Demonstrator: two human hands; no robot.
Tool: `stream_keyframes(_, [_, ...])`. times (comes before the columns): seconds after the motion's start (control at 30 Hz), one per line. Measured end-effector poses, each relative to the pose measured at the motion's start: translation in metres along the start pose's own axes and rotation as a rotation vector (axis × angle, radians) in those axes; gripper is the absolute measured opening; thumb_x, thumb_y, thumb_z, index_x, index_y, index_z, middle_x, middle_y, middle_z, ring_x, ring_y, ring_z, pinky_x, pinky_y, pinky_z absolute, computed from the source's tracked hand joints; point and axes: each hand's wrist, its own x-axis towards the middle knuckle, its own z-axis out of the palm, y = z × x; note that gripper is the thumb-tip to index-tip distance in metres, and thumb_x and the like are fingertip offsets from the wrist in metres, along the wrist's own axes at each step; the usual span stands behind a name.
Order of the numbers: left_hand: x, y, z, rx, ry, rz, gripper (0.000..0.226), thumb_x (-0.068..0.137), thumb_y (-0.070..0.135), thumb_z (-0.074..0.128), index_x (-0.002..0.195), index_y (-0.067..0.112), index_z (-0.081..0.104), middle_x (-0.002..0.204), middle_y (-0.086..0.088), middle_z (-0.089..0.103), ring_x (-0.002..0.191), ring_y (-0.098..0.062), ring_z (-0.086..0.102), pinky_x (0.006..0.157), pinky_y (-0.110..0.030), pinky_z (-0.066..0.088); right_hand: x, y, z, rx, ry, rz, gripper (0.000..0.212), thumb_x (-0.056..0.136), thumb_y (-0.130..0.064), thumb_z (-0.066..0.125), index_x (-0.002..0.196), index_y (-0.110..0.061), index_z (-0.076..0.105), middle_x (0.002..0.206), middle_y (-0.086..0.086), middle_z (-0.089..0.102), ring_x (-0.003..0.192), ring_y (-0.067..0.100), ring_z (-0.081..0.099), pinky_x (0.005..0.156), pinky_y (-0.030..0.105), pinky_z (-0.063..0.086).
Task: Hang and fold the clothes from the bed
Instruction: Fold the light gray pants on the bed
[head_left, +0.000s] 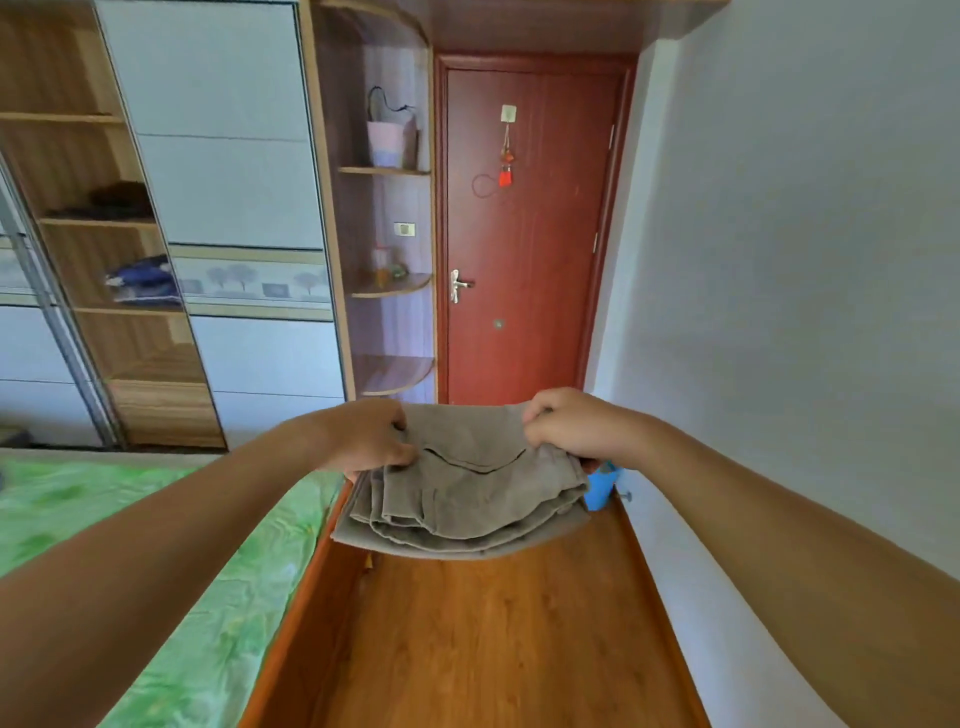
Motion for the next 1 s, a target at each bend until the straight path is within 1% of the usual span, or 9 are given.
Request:
stream_keyframes(0.2, [0.126,-0.067,-0.044,-0.060,0.012,-0.087,0.029,0.089,0.025,0.064,0.112,0.008,0.065,0.101,-0.014,0.068,0.084,-0.028,0.070,0.063,-0.032,0.059,0.171,-0.018,0.001,0.005,-0.064,-0.039,0.029,0.086,-0.019,0.058,0.114,-0.017,0.063,0.093,0.008,0.060,0.079,0.023,0.054,0.064,0.035,0.040])
stream_keyframes(0.3, [0.189,-0.095,-0.079,-0.033,0.030,-0.113,0.028,0.090,0.025,0.062,0.113,0.010,0.062,0.106,-0.013,0.066,0.088,-0.028,0.069,0.058,-0.030,0.055,0.252,-0.038,-0.009,0.016,-0.075,-0.061,0.030,0.088,-0.017,0.056,0.117,-0.016,0.063,0.091,0.008,0.059,0.077,0.024,0.054,0.061,0.035,0.042])
stream_keyframes(0.4, [0.248,-0.118,-0.113,-0.008,0.051,-0.140,0.031,0.089,0.028,0.062,0.115,0.011,0.063,0.109,-0.012,0.067,0.088,-0.026,0.070,0.062,-0.030,0.059,0.329,-0.056,-0.019,0.008,-0.104,-0.090,0.029,0.089,-0.017,0.056,0.117,-0.016,0.062,0.096,0.009,0.059,0.080,0.025,0.054,0.061,0.035,0.044])
stream_keyframes(0.5, [0.303,-0.142,-0.136,-0.009,0.073,-0.188,0.029,0.090,0.028,0.062,0.115,0.012,0.062,0.106,-0.012,0.066,0.085,-0.026,0.070,0.059,-0.030,0.057,0.405,-0.066,-0.024,0.020,-0.125,-0.114,0.027,0.089,-0.018,0.055,0.115,-0.016,0.062,0.095,0.010,0.059,0.079,0.026,0.053,0.057,0.032,0.042])
stream_keyframes(0.63, [0.379,-0.177,-0.156,0.006,0.111,-0.258,0.035,0.092,0.031,0.063,0.120,0.011,0.062,0.115,-0.013,0.064,0.095,-0.028,0.067,0.071,-0.031,0.057,0.509,-0.073,-0.023,0.031,-0.166,-0.165,0.027,0.088,-0.017,0.056,0.113,-0.015,0.063,0.094,0.011,0.061,0.076,0.026,0.056,0.060,0.037,0.045])
stream_keyframes(0.73, [0.438,-0.203,-0.167,0.039,0.133,-0.323,0.040,0.094,0.034,0.062,0.126,0.011,0.060,0.124,-0.013,0.061,0.106,-0.030,0.064,0.077,-0.031,0.052,0.591,-0.075,-0.022,0.026,-0.223,-0.206,0.026,0.088,-0.017,0.056,0.114,-0.016,0.063,0.092,0.010,0.058,0.076,0.025,0.052,0.058,0.033,0.042])
stream_keyframes(0.83, [0.494,-0.224,-0.180,0.054,0.163,-0.380,0.040,0.094,0.035,0.061,0.126,0.009,0.060,0.124,-0.015,0.062,0.102,-0.029,0.063,0.077,-0.030,0.049,0.674,-0.078,-0.024,0.005,-0.268,-0.277,0.024,0.088,-0.019,0.058,0.111,-0.019,0.063,0.089,0.009,0.057,0.075,0.024,0.050,0.055,0.029,0.039])
stream_keyframes(0.9, [0.526,-0.235,-0.193,0.071,0.182,-0.425,0.041,0.095,0.037,0.060,0.125,0.009,0.061,0.122,-0.014,0.062,0.102,-0.028,0.062,0.085,-0.035,0.051,0.726,-0.086,-0.028,-0.021,-0.287,-0.320,0.024,0.088,-0.020,0.058,0.111,-0.019,0.063,0.089,0.007,0.062,0.072,0.023,0.055,0.058,0.031,0.044])
stream_keyframes(1.0, [0.570,-0.255,-0.216,0.076,0.224,-0.486,0.042,0.094,0.038,0.060,0.125,0.010,0.061,0.118,-0.012,0.064,0.097,-0.024,0.060,0.083,-0.034,0.048,0.798,-0.105,-0.028,-0.020,-0.342,-0.377,0.028,0.085,-0.018,0.059,0.112,-0.016,0.064,0.101,0.021,0.070,0.076,0.029,0.064,0.064,0.040,0.051])
